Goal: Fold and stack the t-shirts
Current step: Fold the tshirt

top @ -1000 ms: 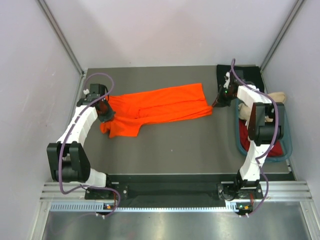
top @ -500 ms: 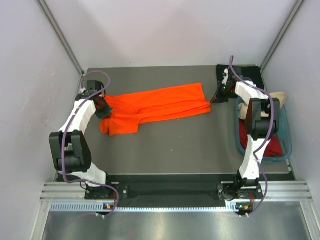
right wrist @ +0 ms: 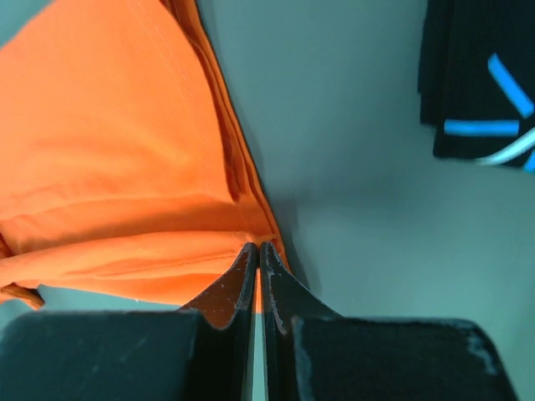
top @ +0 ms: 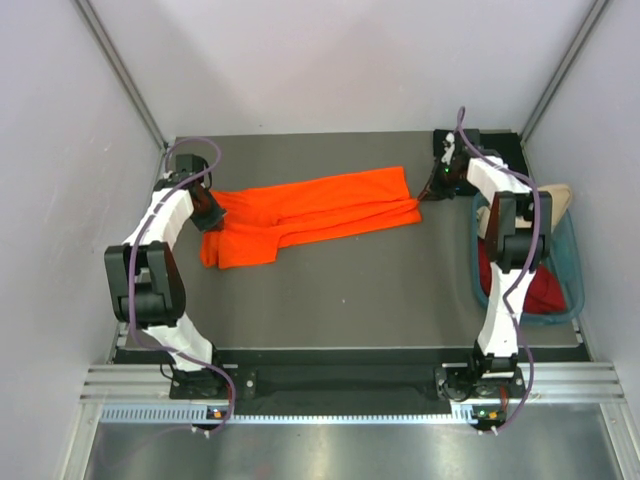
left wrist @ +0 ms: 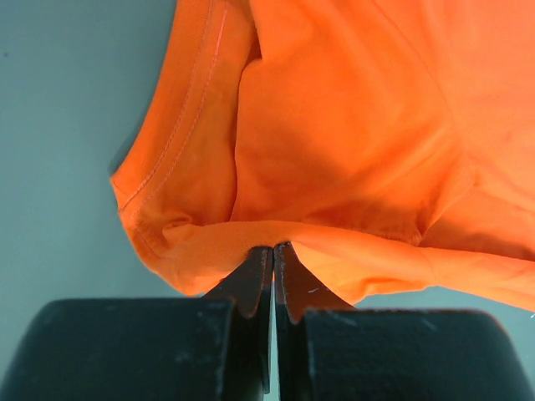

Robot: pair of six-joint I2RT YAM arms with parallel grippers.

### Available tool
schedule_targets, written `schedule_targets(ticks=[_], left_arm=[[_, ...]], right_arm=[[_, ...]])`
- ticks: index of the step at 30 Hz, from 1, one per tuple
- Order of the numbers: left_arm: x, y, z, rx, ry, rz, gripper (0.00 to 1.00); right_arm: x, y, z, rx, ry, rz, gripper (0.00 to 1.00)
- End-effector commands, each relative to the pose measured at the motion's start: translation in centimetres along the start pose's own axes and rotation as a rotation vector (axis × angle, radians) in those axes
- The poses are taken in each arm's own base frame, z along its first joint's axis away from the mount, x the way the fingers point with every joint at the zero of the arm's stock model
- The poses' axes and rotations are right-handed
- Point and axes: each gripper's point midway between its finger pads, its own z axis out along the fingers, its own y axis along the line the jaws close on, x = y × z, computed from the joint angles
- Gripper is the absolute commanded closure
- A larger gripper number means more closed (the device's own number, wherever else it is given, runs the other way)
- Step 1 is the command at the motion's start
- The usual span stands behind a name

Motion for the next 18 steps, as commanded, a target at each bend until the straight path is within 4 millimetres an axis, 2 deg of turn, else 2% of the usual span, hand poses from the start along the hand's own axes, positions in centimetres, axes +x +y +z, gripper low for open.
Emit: schedule_targets(ticks=[1, 5, 10, 18], left_arm=[[-2.6, -1.0, -0.5, 0.033, -0.064, -0.013, 1.0], [-3.2, -1.1, 0.0, 0.03, -0.06, -0.013, 1.0], [-3.0, -1.3, 1.2, 0.029, -0.03, -0.013, 1.0], [-3.4, -1.9, 1.9, 0.045, -0.027, -0.013, 1.0]], right_arm=[[-2.0, 1.2, 0.0, -0.028, -0.039, -0.013, 1.0], [-2.6, 1.3, 0.3, -0.029, -0.039, -0.013, 1.0], [-2.5, 1.1, 1.0, -0.031, -0.029, -0.01, 1.0], [-2.6, 0.9, 1.5, -0.029, -0.022, -0.008, 1.0]])
